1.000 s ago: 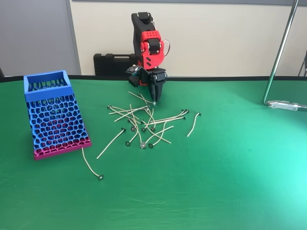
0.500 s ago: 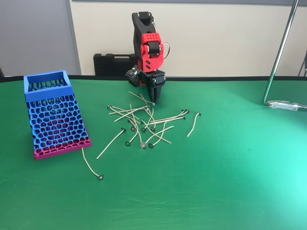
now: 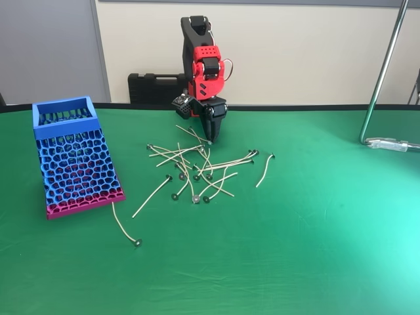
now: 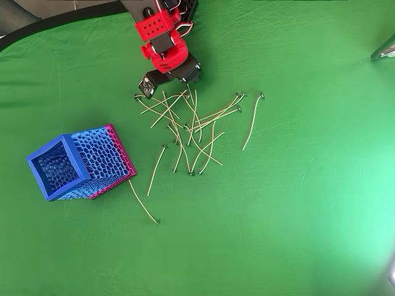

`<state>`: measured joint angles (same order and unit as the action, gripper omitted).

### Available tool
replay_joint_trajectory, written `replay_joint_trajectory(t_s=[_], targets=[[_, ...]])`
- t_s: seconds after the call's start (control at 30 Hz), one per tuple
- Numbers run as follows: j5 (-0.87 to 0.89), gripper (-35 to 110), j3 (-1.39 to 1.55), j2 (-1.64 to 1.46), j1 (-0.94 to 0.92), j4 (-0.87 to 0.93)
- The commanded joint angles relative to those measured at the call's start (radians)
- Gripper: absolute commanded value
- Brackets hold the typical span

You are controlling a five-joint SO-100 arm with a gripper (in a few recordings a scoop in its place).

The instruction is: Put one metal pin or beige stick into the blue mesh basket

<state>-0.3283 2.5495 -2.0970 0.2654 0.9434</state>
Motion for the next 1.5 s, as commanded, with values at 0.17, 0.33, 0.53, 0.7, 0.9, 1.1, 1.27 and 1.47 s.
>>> replay_joint_trajectory(t_s=[0.17, 0.33, 0.53, 0.7, 0.9, 1.1, 1.27, 1.47], targets=[[-0.009, 13, -0.044, 0.002, -0.026, -0.031], [-0.018, 6, -0.044, 0.003, -0.043, -0.041], [-0.017, 1, -0.043, 0.003, -0.061, -0.049], [-0.021, 1, -0.049, -0.003, -0.075, -0.055], [0.011, 1, -0.155, -0.011, -0.072, 0.071], [0.020, 1, -0.334, -0.025, -0.114, 0.222], [0.014, 1, -0.472, -0.060, -0.149, 0.267], [0.009, 1, -0.620, -0.095, -0.193, 0.288]])
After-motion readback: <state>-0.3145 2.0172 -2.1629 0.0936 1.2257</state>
